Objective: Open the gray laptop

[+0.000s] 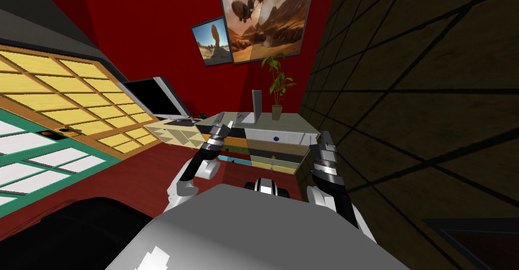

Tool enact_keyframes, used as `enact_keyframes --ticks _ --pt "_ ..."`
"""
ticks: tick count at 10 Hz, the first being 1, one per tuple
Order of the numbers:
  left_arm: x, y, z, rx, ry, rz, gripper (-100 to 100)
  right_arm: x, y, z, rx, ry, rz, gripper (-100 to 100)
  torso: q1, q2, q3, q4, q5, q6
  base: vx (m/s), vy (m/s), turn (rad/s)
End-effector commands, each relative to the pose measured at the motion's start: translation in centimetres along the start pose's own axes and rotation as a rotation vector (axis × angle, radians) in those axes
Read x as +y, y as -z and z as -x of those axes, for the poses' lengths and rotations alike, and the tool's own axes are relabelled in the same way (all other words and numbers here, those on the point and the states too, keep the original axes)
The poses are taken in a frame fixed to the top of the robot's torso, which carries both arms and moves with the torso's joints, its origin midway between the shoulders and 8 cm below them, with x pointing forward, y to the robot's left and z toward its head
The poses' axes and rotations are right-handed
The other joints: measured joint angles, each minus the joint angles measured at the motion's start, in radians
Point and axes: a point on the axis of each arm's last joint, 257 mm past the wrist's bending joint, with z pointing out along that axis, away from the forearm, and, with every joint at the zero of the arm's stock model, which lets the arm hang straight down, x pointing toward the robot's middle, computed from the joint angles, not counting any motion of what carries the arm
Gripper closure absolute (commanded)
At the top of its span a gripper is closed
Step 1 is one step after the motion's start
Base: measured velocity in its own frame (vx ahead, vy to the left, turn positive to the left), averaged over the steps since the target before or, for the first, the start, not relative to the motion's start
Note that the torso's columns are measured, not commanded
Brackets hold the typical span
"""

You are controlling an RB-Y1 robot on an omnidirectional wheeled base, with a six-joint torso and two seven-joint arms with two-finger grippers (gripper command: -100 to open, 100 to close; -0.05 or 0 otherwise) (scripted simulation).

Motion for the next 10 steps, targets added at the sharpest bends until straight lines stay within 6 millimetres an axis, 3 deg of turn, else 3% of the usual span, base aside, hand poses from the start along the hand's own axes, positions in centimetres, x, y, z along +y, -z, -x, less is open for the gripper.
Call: enact_keyframes --ticks 1,10 --pt "1.0 -0.4 0.0 0.015 0.01 0.057 -100 0.0 0.0 0.0 0.0 0.0 0.0 0 0.0 0.0 0.0 0.0 0.0 0.0 0.014 0.028 -0.029" --pt "3.8 -1.9 0.4 0.067 0.016 0.228 -100 0.0 0.0 0.0 0.0 0.0 0.0 0 0.0 0.0 0.0 0.0 0.0 0.0 0.02 0.022 -0.033"
